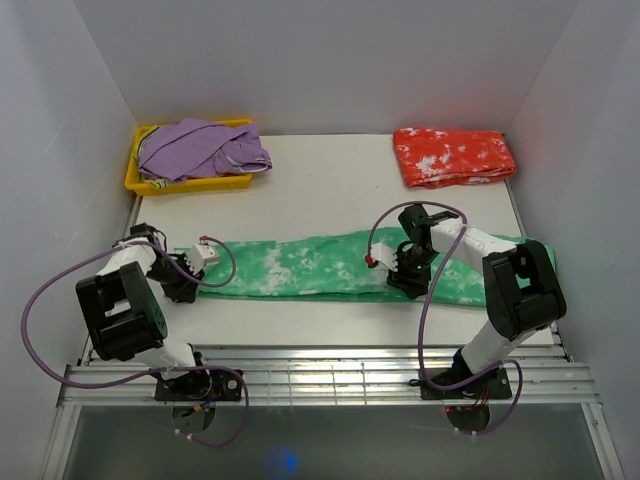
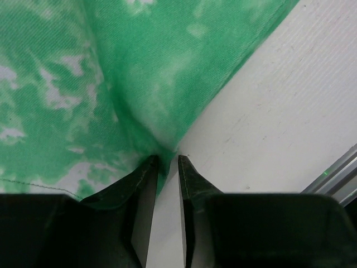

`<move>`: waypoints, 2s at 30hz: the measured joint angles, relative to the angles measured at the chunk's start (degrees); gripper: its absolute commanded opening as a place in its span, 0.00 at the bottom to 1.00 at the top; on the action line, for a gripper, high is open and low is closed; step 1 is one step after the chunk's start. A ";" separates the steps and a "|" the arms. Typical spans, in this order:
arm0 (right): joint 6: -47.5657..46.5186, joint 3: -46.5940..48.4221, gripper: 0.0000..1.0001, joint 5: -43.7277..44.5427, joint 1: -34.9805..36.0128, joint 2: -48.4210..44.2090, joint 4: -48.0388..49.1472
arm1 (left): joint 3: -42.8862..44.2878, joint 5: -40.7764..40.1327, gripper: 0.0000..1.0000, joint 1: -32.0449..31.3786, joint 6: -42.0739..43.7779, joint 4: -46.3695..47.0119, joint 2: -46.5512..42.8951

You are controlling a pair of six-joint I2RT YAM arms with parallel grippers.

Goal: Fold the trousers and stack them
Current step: Fold the trousers

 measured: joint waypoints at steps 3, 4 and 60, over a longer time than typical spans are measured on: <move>0.00 0.00 0.61 0.04 0.00 -0.59 -0.76 | 1.77 1.33 0.42 3.39 1.20 -1.07 1.81; 0.17 0.00 0.64 -0.02 -0.09 -1.11 -0.96 | 2.84 1.53 0.44 4.85 2.01 -1.57 2.82; 26.01 7.32 0.58 -3.34 -59.65 6.45 -4.79 | 0.42 1.07 0.92 -17.38 -29.86 28.61 2.64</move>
